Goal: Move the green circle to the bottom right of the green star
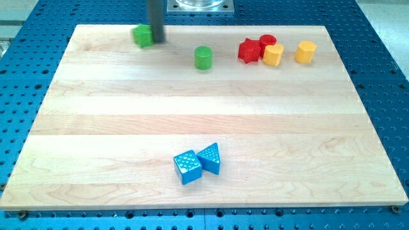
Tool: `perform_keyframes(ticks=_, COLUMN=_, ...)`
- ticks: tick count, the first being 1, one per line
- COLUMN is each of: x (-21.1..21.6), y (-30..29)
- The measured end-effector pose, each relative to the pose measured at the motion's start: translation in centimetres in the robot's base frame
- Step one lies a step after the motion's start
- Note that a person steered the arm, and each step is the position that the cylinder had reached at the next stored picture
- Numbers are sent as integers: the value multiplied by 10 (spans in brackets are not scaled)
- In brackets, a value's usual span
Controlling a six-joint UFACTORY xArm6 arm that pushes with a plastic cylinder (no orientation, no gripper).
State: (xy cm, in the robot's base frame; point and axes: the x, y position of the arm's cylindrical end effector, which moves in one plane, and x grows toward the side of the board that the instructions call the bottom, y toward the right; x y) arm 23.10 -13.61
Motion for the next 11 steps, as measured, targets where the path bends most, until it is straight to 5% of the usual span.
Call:
perform_keyframes(ticks=1, x=27, y=13)
perform_keyframes(ticks=3, x=35, y=159)
perform_keyframes(ticks=4, x=84, y=180)
perform_keyframes(ticks=5, x=127, y=143)
perform_keyframes(ticks=6, x=101, y=127)
perform_keyframes(ticks=7, x=130, y=181)
perform_keyframes(ticks=8, x=76, y=170)
perform_keyframes(ticks=10, x=61, y=38)
perform_keyframes(ticks=11, x=112, y=90)
